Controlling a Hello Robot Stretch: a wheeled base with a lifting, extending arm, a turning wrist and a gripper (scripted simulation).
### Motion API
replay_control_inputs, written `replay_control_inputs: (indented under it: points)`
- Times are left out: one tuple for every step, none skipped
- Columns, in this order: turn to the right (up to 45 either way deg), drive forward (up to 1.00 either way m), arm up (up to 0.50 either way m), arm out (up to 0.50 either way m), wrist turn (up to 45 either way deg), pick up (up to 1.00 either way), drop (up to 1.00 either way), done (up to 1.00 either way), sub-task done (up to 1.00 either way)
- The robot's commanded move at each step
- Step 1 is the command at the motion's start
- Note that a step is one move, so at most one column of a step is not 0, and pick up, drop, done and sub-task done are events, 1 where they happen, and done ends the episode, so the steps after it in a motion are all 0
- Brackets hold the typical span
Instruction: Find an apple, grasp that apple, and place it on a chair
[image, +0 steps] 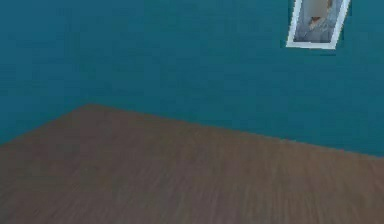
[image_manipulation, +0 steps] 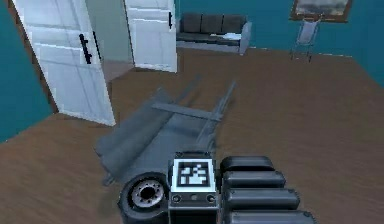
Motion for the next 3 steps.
replay_control_inputs:
  points:
    - [45.0,0.00,0.00,0.00,0.0,0.00,0.00,0.00,0.00]
    - [18.0,0.00,0.00,0.00,0.0,0.00,0.00,0.00,0.00]
    - [45.0,0.00,0.00,0.00,0.0,0.00,0.00,0.00,0.00]
